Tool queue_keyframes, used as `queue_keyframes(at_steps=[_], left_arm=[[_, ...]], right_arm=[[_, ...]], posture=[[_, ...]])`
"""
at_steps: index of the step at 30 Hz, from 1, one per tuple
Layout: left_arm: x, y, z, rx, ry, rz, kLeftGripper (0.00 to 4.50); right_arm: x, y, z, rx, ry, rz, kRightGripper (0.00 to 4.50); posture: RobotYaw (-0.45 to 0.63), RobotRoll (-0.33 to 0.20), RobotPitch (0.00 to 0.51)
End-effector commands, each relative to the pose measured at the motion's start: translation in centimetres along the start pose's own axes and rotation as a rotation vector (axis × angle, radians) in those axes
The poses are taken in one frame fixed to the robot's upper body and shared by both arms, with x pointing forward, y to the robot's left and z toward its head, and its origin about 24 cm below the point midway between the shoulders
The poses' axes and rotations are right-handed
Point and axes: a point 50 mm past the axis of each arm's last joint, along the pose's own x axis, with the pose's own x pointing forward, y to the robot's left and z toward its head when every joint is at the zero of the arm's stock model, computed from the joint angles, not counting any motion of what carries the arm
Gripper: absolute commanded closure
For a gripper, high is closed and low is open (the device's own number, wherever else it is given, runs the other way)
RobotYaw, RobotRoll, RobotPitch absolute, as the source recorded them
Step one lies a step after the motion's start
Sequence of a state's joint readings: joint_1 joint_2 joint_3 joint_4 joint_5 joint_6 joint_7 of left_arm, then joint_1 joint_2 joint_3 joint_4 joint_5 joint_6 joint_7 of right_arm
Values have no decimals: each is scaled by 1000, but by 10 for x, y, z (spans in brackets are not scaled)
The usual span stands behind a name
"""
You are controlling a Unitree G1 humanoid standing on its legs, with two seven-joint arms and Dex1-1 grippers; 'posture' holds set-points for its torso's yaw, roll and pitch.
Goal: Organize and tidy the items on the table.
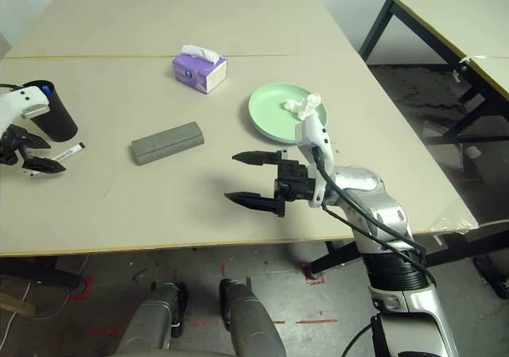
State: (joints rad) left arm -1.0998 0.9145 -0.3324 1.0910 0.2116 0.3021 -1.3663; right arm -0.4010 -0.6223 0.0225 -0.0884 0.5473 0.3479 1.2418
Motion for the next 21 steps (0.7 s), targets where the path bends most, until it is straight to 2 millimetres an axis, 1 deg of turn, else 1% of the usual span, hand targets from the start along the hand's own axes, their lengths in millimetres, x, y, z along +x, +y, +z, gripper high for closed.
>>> queue_keyframes(at_steps=[1, 9, 21], left_arm=[[1, 0, 0, -17, -4, -8, 38], [3, 2, 5, -7, -7, 13, 38], [9, 2, -2, -4, 43, -3, 38]], right_arm=[[2, 2, 1, -12, 21, 15, 0], [2, 3, 2, -16, 22, 13, 0], [2, 3, 5, -23, 26, 10, 0]], posture=[[-88, 0, 170], [-98, 0, 171], [-99, 0, 171]])
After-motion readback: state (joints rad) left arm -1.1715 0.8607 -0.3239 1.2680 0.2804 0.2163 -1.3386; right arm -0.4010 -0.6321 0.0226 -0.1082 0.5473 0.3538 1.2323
